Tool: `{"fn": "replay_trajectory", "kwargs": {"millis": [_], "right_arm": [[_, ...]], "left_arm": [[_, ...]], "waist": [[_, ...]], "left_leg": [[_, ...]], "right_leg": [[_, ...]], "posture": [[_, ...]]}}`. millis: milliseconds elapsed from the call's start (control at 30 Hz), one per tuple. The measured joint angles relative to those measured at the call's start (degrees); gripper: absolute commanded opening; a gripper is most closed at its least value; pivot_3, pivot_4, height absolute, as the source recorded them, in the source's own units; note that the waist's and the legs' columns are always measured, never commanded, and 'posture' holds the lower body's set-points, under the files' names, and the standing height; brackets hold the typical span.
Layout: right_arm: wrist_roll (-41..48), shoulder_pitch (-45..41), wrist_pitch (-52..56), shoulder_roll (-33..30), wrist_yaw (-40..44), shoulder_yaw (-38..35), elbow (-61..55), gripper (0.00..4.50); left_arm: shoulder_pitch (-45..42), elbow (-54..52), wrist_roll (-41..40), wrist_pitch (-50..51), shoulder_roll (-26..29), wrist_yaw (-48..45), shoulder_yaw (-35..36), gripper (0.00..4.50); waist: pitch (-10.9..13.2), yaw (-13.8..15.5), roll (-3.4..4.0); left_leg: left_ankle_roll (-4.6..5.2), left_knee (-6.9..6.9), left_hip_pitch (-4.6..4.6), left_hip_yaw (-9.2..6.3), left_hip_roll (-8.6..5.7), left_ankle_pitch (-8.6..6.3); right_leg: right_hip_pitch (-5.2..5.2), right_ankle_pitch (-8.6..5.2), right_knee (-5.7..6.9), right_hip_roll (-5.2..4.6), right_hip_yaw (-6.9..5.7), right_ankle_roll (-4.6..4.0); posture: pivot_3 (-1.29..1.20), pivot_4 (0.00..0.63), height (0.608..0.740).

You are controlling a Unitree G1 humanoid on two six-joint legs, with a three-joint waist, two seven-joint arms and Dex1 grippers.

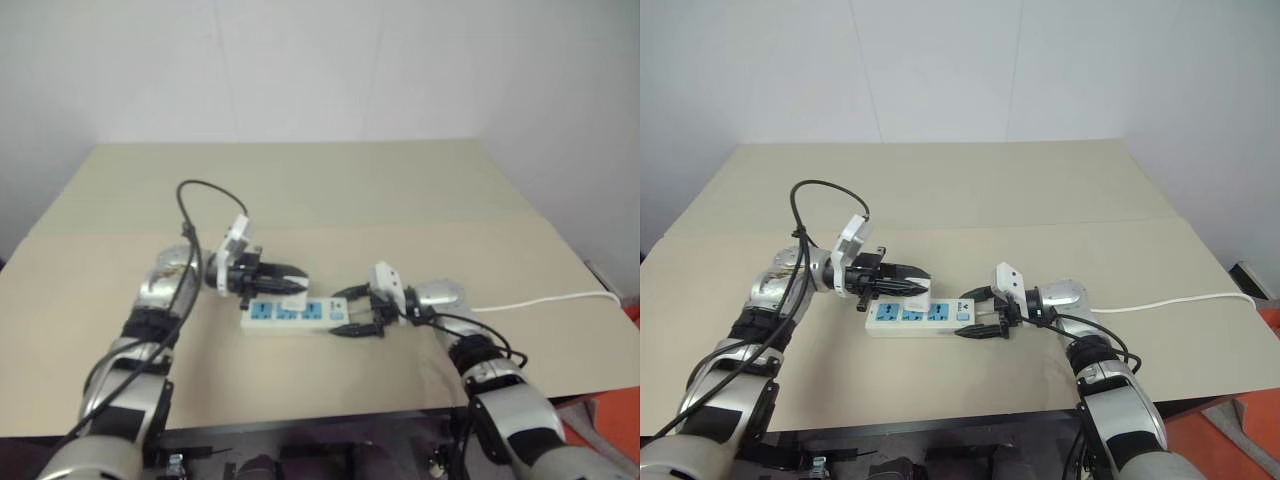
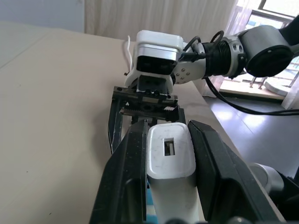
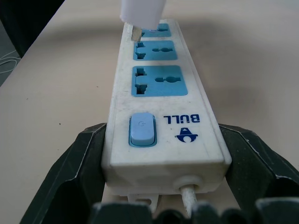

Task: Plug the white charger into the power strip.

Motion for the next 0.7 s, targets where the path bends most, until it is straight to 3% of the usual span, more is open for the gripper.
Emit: {"fn": "replay_trajectory", "kwargs": {"millis": [700], "right_arm": [[-1.02, 0.51, -1.43, 0.78, -1.13, 0.10, -0.02, 3.38]], "left_arm": [[-2.69, 9.51, 4.16, -4.08, -5.36, -0.05, -0.65, 1.03]], "waist": [[0.00, -0.61, 0.00]], "left_leg": [[0.00, 0.00, 0.04, -0.03, 0.00, 0.00]], "right_leg": [[0.04, 0.00, 0.02, 0.00, 0.01, 0.00]], "posture": [[0.00, 0.150, 0.740]]}}
